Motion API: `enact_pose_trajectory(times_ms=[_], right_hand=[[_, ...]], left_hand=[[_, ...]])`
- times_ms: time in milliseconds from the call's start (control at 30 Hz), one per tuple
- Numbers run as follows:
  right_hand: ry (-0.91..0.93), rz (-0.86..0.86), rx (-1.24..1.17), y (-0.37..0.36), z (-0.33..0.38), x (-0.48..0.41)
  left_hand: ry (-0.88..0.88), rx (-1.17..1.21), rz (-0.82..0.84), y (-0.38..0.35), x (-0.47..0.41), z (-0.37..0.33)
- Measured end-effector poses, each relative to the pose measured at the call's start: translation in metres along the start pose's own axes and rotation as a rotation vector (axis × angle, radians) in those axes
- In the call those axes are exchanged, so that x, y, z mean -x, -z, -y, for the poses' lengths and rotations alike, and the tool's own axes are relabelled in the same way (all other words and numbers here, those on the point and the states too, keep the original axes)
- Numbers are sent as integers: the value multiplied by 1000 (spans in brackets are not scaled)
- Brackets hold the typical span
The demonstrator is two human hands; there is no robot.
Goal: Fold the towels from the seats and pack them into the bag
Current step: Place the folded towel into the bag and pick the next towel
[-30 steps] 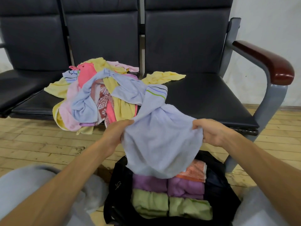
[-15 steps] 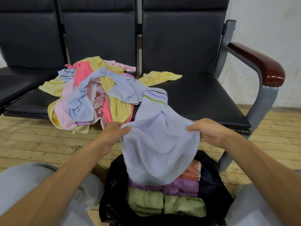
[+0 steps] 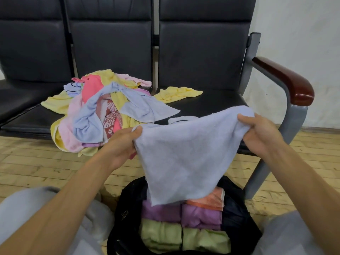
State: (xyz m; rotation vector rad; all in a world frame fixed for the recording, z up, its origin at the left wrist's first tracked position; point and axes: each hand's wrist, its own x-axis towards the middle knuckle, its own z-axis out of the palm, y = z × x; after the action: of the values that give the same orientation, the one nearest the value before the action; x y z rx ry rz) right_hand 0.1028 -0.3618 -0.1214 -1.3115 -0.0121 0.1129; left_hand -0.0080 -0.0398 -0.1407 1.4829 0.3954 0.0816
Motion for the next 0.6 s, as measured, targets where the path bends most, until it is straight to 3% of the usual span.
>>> enact_pose_trajectory(times_ms=[67,233,267,333,433,533,600], right_hand=[[71,-31,155,-5,3,4],[424,-201,836,-11,7,10],[461,-210,935,-10,8,11],[487,-221,1074,-8,11,13],[450,-199,1225,-8,13,15],[338,-174,1238,-2,4,9],[217,-216,1052,0,0,7]], left_hand=[[12,59,45,0,6,-9],[-19,77,232,-2,25,-23],[-40,42,243,-1,27,-24],[-124,-255,171,6,23,-21],[-288,-804,-53,16,8,-12],[-287,-696,-144,15,4,-12],[-253,-530,-160,15,2,-13]])
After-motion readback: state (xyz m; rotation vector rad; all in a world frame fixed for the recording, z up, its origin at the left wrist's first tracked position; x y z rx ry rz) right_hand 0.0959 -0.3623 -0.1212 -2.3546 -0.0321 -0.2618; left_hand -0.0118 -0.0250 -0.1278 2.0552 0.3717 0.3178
